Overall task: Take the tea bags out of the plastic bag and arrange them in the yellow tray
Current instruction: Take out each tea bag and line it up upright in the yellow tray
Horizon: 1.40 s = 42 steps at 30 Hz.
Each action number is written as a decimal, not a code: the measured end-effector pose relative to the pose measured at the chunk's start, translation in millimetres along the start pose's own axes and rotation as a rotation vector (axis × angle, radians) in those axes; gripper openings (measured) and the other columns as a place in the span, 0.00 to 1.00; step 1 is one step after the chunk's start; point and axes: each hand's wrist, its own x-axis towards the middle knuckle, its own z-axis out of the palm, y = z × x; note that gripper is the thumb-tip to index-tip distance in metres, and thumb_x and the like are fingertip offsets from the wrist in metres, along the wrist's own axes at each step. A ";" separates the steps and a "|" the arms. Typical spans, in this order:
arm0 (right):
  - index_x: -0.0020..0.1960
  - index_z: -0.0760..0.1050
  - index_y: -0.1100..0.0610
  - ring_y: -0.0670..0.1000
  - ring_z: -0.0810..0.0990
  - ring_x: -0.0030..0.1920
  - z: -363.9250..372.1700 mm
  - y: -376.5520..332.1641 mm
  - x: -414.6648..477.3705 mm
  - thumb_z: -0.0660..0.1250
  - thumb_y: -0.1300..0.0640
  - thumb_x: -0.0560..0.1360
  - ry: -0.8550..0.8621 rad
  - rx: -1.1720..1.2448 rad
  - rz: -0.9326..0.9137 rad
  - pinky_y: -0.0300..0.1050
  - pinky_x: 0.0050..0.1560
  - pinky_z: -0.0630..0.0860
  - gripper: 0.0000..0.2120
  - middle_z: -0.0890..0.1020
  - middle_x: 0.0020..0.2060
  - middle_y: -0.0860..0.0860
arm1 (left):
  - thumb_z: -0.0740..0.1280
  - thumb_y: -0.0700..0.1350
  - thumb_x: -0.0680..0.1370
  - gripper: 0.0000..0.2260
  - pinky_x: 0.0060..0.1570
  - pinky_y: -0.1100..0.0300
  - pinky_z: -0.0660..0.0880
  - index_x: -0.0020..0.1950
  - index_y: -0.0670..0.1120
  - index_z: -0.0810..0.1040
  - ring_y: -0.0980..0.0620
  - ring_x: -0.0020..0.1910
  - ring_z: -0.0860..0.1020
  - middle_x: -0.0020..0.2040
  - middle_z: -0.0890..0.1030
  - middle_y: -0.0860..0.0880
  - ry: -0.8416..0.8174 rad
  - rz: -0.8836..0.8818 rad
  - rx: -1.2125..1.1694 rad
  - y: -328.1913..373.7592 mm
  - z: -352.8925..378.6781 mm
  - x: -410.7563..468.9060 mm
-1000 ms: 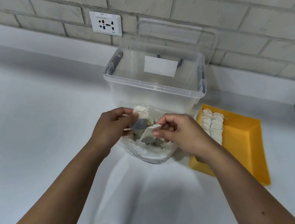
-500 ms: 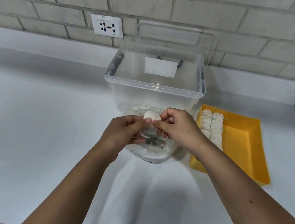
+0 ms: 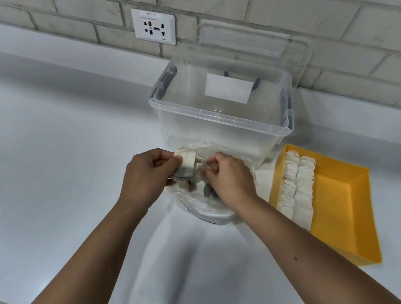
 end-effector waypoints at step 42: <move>0.44 0.75 0.51 0.47 0.79 0.43 -121.6 155.5 -101.3 0.70 0.54 0.76 -0.168 0.160 0.311 0.41 0.45 0.76 0.05 0.80 0.41 0.46 | 0.70 0.41 0.78 0.05 0.40 0.58 0.82 0.46 0.40 0.81 0.52 0.38 0.79 0.35 0.77 0.47 -0.447 -0.014 -0.038 10.8 124.2 -46.9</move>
